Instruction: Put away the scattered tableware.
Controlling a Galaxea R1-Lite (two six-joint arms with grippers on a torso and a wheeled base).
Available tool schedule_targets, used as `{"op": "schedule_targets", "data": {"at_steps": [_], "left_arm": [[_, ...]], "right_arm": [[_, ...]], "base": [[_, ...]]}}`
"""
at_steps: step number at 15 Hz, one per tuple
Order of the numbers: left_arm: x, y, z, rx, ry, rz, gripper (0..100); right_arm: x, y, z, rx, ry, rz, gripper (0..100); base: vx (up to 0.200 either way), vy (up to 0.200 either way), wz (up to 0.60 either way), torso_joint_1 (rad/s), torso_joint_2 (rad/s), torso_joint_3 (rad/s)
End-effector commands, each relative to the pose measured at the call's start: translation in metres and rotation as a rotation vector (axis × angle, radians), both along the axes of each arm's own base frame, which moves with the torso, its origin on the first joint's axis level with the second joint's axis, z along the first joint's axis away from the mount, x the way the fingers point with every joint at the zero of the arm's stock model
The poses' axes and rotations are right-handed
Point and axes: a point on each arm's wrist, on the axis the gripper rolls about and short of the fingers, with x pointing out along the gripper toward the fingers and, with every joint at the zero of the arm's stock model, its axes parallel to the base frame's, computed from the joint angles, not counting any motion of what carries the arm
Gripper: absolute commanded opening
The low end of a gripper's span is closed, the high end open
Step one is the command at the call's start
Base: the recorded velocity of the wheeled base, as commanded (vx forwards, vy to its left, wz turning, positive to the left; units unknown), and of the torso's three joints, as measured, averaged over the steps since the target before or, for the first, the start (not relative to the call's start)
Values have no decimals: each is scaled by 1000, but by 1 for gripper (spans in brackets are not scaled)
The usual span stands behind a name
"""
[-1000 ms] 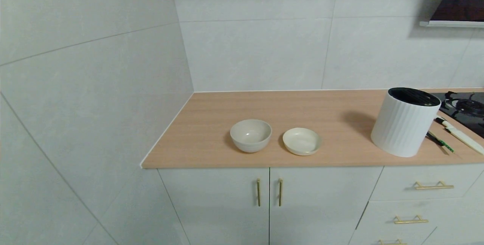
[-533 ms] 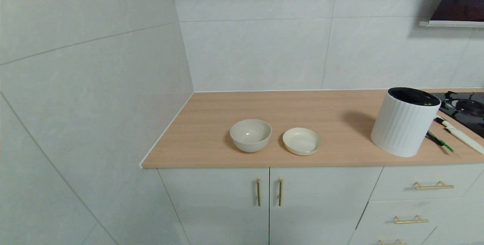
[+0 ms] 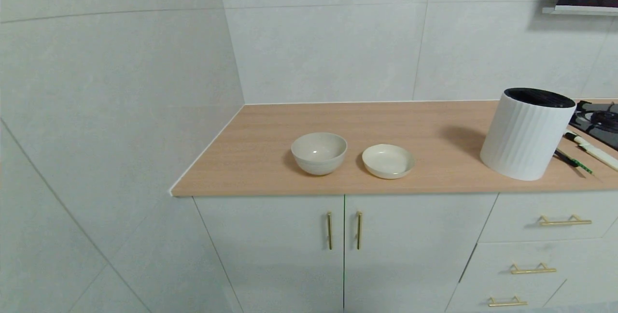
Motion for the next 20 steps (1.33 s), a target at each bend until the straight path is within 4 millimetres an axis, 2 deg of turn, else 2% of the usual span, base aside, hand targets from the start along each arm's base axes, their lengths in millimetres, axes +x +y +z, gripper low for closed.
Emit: {"op": "schedule_targets", "data": {"at_steps": [1,10,20], "left_arm": [[0,0,0,0,0,1,100],[0,0,0,0,0,1,100],[0,0,0,0,0,-1,100]], "right_arm": [[0,0,0,0,0,1,100],[0,0,0,0,0,1,100],[0,0,0,0,0,1,100]], "base": [[0,0,0,-222,530,295],[0,0,0,-207,505,295],[0,0,0,-147,467,312]]}}
